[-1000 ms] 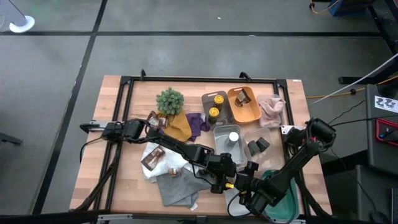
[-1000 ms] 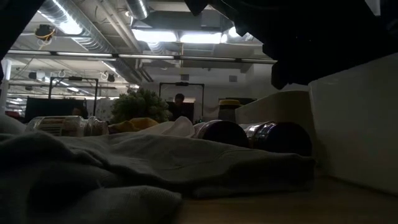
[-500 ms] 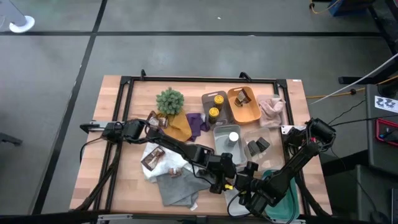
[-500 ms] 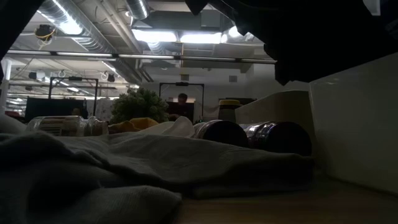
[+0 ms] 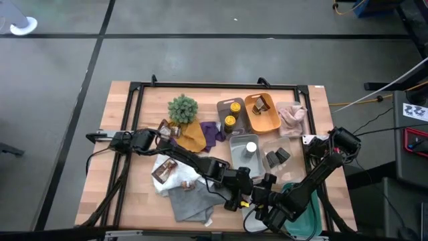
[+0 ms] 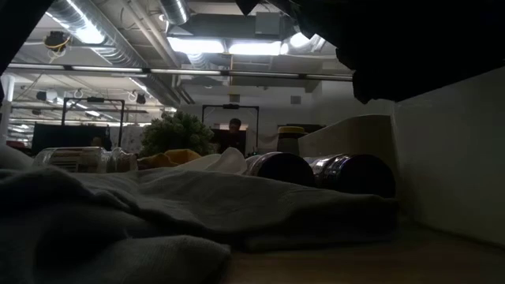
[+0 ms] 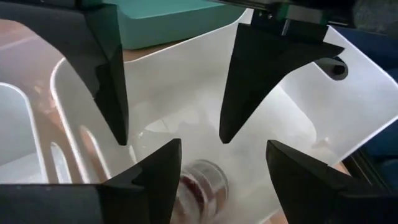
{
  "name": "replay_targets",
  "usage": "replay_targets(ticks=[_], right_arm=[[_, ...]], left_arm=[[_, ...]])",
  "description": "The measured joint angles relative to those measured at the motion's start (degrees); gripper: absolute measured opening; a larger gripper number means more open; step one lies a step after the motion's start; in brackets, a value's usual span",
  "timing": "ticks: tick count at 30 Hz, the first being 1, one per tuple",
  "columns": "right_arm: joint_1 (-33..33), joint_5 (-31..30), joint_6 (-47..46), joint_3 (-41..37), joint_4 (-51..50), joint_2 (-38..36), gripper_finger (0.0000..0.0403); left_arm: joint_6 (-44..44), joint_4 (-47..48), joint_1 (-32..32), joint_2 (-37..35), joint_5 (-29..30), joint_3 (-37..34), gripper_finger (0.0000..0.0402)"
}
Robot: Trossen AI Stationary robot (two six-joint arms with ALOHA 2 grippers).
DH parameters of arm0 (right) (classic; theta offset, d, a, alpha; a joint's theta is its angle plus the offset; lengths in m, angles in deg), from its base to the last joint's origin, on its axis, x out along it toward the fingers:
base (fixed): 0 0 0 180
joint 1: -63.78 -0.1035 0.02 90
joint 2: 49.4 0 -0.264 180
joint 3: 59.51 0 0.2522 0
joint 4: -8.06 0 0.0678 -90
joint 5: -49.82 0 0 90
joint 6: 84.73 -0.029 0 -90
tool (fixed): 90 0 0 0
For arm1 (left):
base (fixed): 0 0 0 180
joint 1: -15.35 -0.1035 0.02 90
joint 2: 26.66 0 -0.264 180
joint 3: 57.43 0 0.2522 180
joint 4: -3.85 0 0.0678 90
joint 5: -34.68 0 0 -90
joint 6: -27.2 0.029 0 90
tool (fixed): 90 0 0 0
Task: Sort spices by type
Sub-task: Put the black seasoning bottle into the green bin
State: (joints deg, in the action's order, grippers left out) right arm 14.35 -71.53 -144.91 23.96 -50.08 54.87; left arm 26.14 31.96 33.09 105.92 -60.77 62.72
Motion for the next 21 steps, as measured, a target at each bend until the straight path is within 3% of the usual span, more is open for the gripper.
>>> replay_targets(ticks=[14,21], right_arm=[[-0.02,0.59,0.02,-0.02,0.02,-0.02,0.0298],[-0.04,4.11,0.43,-0.02,-0.23,-0.02,0.0298]], left_arm=[[-0.42,0.49,-0.15,-1.51,0.07,0.54,0.0214],[1.24,11.69,-0.95,-7.99,0.22,0.59,0.0214]])
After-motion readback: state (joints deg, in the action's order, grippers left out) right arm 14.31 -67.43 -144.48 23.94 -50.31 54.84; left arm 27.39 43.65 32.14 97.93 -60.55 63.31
